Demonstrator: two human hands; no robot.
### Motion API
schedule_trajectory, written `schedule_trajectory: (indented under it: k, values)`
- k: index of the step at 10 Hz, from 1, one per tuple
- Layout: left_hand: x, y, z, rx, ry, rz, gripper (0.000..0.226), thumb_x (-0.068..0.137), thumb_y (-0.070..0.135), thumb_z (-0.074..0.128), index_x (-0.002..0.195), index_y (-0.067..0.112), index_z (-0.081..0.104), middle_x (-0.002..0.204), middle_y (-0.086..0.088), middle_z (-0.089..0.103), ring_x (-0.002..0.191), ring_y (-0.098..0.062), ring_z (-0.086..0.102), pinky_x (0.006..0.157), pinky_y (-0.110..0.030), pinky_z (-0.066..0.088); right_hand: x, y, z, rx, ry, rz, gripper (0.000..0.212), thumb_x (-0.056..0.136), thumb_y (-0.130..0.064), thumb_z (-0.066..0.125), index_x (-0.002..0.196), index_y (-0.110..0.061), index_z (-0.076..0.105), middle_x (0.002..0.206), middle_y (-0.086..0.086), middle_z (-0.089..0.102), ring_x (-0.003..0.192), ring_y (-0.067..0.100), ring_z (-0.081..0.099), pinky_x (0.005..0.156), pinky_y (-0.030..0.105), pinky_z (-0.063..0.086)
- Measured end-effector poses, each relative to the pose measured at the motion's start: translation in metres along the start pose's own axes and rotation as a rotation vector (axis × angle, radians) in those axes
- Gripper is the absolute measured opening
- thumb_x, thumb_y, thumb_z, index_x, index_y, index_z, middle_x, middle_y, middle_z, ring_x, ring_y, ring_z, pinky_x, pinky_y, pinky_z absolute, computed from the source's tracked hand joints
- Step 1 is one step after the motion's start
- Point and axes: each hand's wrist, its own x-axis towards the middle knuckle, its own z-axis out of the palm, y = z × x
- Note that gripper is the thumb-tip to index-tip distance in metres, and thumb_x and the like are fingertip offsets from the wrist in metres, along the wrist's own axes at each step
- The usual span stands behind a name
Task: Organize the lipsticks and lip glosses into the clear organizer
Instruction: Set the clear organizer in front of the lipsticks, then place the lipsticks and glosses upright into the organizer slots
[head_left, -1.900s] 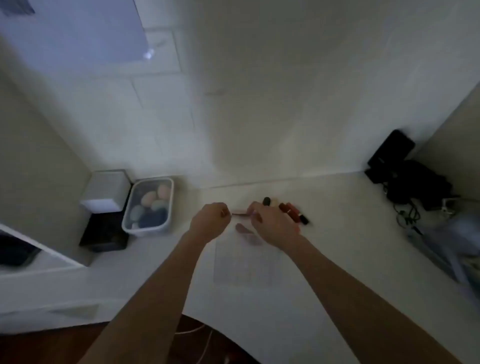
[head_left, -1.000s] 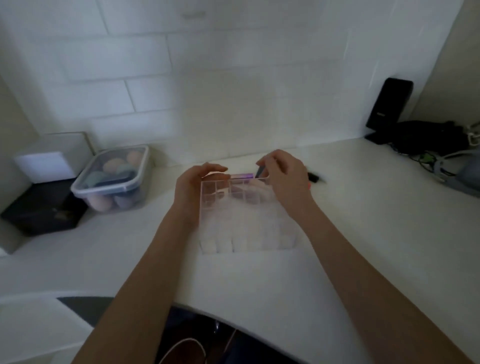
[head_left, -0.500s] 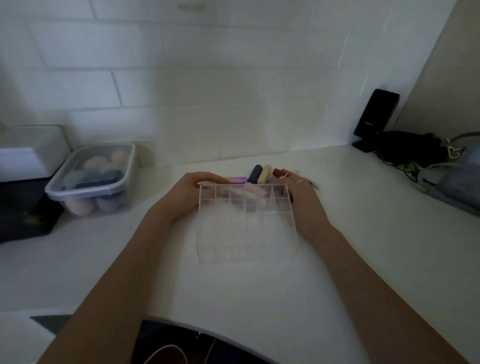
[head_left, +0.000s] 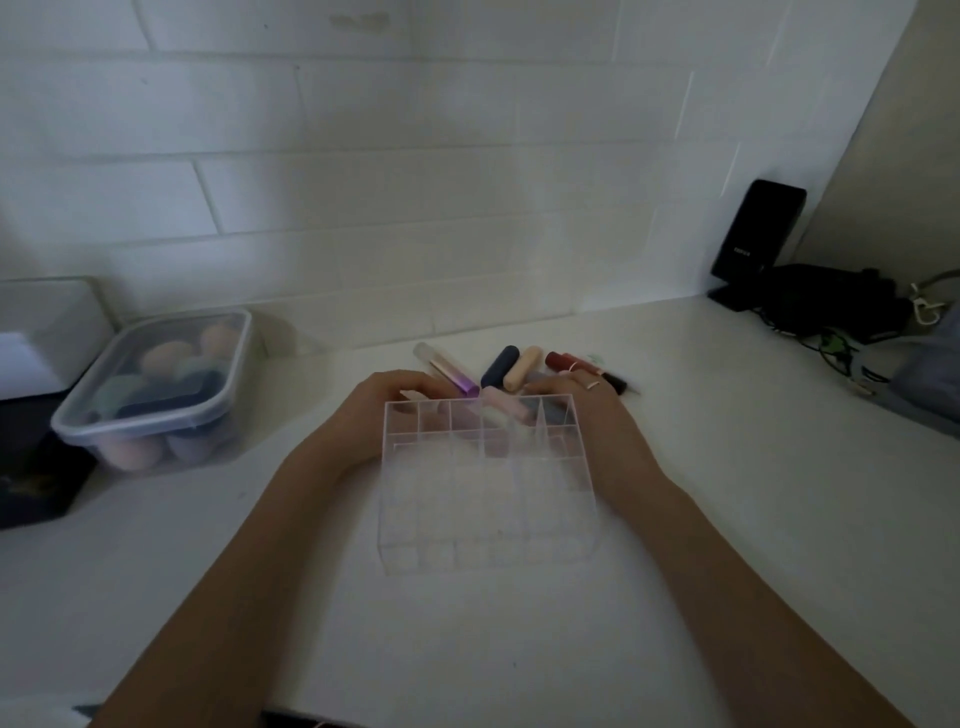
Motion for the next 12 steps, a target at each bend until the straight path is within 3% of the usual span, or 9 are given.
schedule_trajectory:
  k: [1, 2, 3, 4, 5, 6, 8, 9, 12]
  values:
    - [-0.001, 0.000, 0.001, -0.042, 0.004, 0.001, 0.024, 0.066, 0.029, 0.072, 0.088, 0.020, 0.071, 0.093, -0.004, 0.073, 0.084, -0.021, 0.070, 0.080, -0.041, 0.054, -0.003, 0.000, -0.003, -0.243, 0.018, -0.053, 0.042, 0.089, -0.009, 0.055, 0.114, -0.042, 0.061, 0.128, 0.008, 0.058, 0.122, 0.028, 0.051, 0.105, 0.048, 0.040]
    - [-0.003, 0.001, 0.002, -0.271, 0.026, -0.069, 0.019, 0.075, 0.019, 0.073, 0.090, 0.010, 0.068, 0.093, -0.013, 0.071, 0.081, -0.028, 0.067, 0.078, -0.042, 0.052, -0.007, -0.007, -0.005, -0.229, 0.014, -0.086, 0.027, 0.094, -0.015, 0.048, 0.113, -0.027, 0.063, 0.124, 0.011, 0.060, 0.119, 0.030, 0.053, 0.104, 0.048, 0.040]
    - [-0.001, 0.002, 0.002, -0.409, 0.120, -0.167, 0.013, 0.084, 0.025, 0.066, 0.087, 0.012, 0.067, 0.084, -0.008, 0.072, 0.072, -0.018, 0.064, 0.069, -0.035, 0.049, -0.005, -0.016, -0.008, -0.191, 0.114, -0.146, 0.022, 0.094, -0.011, 0.049, 0.108, -0.014, 0.066, 0.113, 0.010, 0.065, 0.103, 0.020, 0.059, 0.100, 0.032, 0.042]
    - [0.001, 0.001, 0.004, -0.313, 0.206, -0.182, 0.012, 0.086, 0.023, 0.064, 0.084, 0.013, 0.068, 0.077, -0.003, 0.073, 0.066, -0.014, 0.065, 0.064, -0.029, 0.050, 0.017, -0.036, -0.008, -0.280, 0.137, -0.150, 0.017, 0.093, -0.016, 0.055, 0.105, -0.015, 0.067, 0.097, 0.002, 0.064, 0.090, 0.016, 0.055, 0.082, 0.019, 0.043]
    - [0.003, -0.001, 0.006, -0.214, 0.230, -0.205, 0.017, 0.085, 0.024, 0.065, 0.086, 0.008, 0.069, 0.081, -0.009, 0.071, 0.072, -0.019, 0.064, 0.068, -0.030, 0.051, 0.057, -0.055, -0.005, -0.293, -0.054, -0.169, 0.014, 0.087, -0.018, 0.064, 0.100, -0.019, 0.068, 0.091, 0.000, 0.068, 0.081, 0.014, 0.058, 0.064, 0.008, 0.040]
    - [0.005, -0.003, 0.005, -0.148, 0.231, -0.238, 0.016, 0.085, 0.029, 0.066, 0.078, 0.015, 0.069, 0.076, -0.004, 0.069, 0.072, -0.019, 0.062, 0.071, -0.033, 0.050, 0.088, -0.067, 0.007, -0.342, -0.312, -0.096, 0.024, 0.084, -0.028, 0.068, 0.108, -0.026, 0.061, 0.088, -0.010, 0.061, 0.078, 0.010, 0.057, 0.054, 0.013, 0.043]
    - [0.011, -0.008, 0.006, -0.033, 0.236, -0.277, 0.019, 0.083, 0.035, 0.065, 0.070, 0.022, 0.067, 0.069, 0.004, 0.066, 0.067, -0.011, 0.059, 0.062, -0.023, 0.045, 0.113, -0.062, 0.032, -0.793, -0.548, -0.055, 0.057, 0.079, -0.053, 0.064, 0.128, -0.031, 0.044, 0.097, -0.009, 0.049, 0.090, 0.015, 0.046, 0.084, 0.033, 0.031]
    - [0.011, -0.007, 0.006, -0.027, 0.241, -0.279, 0.019, 0.083, 0.038, 0.066, 0.069, 0.025, 0.067, 0.067, 0.008, 0.065, 0.064, -0.007, 0.058, 0.060, -0.021, 0.044, 0.112, -0.066, 0.035, -0.765, -0.538, -0.048, 0.045, 0.079, -0.034, 0.065, 0.122, -0.027, 0.051, 0.094, -0.008, 0.052, 0.080, 0.013, 0.050, 0.078, 0.029, 0.033]
    - [0.009, -0.005, 0.007, -0.051, 0.252, -0.281, 0.020, 0.082, 0.037, 0.066, 0.065, 0.025, 0.067, 0.065, 0.007, 0.064, 0.059, -0.006, 0.058, 0.053, -0.017, 0.040, 0.088, -0.096, 0.007, -0.086, -0.180, -0.005, 0.014, 0.084, -0.017, 0.067, 0.097, -0.015, 0.072, 0.091, 0.003, 0.072, 0.073, 0.010, 0.067, 0.071, 0.021, 0.055]
